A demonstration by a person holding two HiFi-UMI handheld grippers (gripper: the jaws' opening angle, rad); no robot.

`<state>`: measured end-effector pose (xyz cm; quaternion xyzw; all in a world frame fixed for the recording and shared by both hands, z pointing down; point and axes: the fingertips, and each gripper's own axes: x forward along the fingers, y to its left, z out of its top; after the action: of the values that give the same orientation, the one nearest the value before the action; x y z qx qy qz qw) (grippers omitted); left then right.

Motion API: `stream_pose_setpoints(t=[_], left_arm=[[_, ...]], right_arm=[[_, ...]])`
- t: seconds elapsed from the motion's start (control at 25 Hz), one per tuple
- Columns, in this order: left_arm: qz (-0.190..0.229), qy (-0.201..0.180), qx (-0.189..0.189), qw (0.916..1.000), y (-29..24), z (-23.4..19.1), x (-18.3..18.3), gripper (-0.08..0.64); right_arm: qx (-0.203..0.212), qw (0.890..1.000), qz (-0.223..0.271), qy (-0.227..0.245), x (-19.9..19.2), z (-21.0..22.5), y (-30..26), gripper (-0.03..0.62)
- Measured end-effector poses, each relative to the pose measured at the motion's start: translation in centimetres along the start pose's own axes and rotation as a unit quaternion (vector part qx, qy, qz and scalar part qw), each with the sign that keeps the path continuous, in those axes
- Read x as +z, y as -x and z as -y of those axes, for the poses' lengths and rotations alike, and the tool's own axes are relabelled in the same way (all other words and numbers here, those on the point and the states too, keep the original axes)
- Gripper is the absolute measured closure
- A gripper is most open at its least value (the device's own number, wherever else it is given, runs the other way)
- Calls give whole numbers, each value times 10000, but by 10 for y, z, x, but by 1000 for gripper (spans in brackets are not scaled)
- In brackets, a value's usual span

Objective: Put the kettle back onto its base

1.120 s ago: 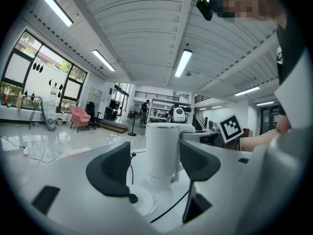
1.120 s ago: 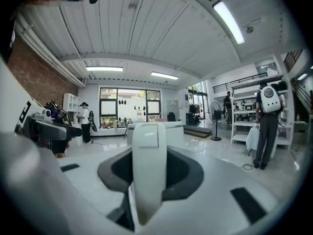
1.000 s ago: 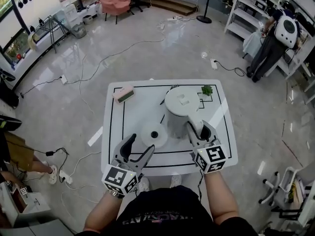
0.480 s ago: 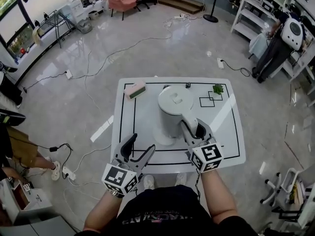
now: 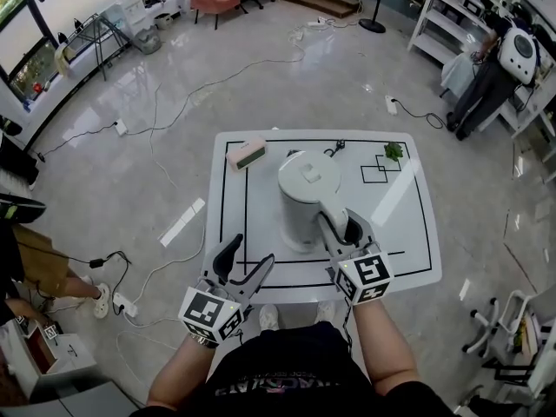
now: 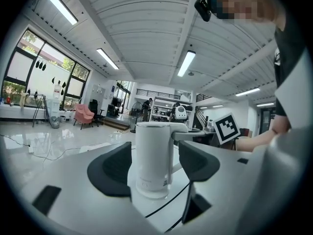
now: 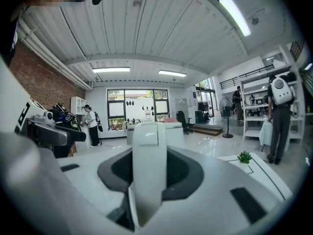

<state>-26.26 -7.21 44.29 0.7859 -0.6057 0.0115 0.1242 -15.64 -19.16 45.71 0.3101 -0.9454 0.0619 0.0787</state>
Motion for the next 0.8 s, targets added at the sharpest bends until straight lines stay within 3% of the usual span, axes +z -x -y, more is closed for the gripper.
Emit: stream_pose_setpoints(t=[0.8], left_arm=[[-94,65,-146,9998,1,2,-10,258]], right_arm=[[116,9994,294,134,-16,-17,21,469]])
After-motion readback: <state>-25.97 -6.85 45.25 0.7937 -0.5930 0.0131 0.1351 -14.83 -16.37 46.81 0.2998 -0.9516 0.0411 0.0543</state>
